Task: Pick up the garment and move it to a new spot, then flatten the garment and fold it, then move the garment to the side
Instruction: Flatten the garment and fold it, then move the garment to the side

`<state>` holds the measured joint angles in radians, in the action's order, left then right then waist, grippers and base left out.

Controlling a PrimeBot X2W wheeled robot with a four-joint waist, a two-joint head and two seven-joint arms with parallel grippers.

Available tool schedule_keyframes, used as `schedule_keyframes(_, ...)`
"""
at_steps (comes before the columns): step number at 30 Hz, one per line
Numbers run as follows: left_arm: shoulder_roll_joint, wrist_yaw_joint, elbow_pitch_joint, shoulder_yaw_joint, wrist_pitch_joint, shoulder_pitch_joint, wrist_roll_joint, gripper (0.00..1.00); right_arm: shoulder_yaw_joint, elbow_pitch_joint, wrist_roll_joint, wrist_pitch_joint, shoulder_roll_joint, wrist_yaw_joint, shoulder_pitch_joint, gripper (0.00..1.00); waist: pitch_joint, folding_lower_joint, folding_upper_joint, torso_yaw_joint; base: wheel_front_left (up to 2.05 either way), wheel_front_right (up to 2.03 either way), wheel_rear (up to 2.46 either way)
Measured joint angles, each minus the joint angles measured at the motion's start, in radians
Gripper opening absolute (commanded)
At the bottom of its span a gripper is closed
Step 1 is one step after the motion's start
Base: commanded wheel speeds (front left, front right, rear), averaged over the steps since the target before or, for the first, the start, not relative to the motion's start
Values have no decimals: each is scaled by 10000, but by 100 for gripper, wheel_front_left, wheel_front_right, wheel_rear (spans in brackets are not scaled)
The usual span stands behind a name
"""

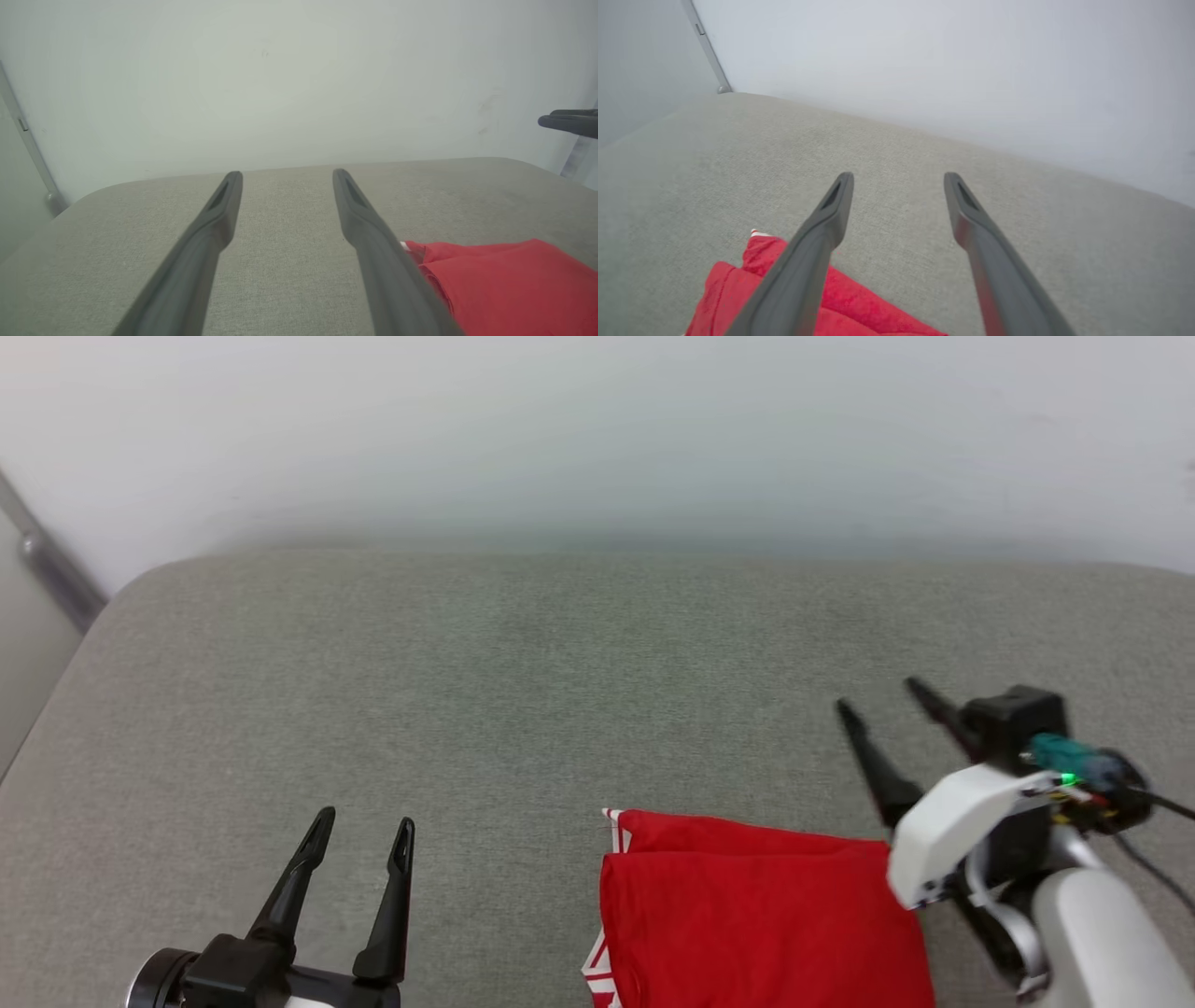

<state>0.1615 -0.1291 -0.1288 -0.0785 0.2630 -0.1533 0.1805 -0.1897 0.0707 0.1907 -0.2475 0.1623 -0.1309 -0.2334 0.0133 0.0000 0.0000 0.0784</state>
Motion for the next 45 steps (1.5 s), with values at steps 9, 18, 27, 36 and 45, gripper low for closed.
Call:
schedule_keyframes(9, -127, 0, -44, 25, 0, 146, -2, 100, 1749, -777, -489, 1952, 449, 0, 773, 100, 199, 0, 1, -504, 0, 0, 0)
schedule_keyframes(18, -213, 0, -19, -13, 0, 215, 165, 100, 2920, -1622, -570, 3570, -12, 0, 2247, 100, 428, 0, 0, -646, 0, 0, 0)
schedule_keyframes(27, -345, 0, -90, 0, 0, 188, 278, 100, 2516, -1703, -566, 4174, -460, 0, 2778, 100, 405, 0, 0, -667, 0, 0, 0)
schedule_keyframes(36, -326, 0, -86, -90, 0, 160, 247, 100, 2337, -1616, -366, 3940, -445, 0, 2793, 100, 454, -1, 0, -542, 0, 0, 0)
schedule_keyframes(45, -313, 0, -79, -159, 0, 315, 173, 100, 1409, -1818, 1026, -58, 314, 0, 3089, 100, 781, 0, 0, -420, 0, 0, 0)
